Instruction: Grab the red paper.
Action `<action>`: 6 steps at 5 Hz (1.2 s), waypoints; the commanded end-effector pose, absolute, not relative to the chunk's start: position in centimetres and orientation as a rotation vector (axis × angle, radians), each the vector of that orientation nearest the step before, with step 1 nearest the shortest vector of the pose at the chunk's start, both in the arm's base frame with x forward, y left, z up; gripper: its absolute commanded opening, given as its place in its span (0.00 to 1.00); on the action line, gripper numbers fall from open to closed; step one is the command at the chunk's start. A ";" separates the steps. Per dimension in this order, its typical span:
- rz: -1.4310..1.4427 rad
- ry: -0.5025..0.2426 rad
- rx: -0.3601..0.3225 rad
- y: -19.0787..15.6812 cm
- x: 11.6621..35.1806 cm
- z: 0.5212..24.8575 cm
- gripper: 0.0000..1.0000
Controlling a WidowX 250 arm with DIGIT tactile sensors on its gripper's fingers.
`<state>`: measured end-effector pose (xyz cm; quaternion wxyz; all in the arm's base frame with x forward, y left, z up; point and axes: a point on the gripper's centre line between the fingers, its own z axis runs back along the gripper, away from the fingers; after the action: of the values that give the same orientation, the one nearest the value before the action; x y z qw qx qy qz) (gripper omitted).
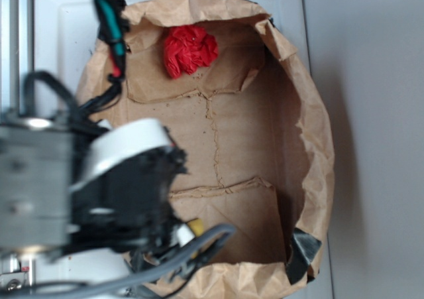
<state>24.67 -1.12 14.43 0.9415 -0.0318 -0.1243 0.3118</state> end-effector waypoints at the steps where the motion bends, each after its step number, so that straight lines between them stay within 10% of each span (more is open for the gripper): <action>1: 0.775 -0.296 -0.039 2.5 27.3 15.5 1.00; 6: 0.854 -0.346 0.050 7.0 29.0 14.6 1.00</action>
<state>28.69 5.47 12.62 0.9064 0.0290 -0.1378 0.3982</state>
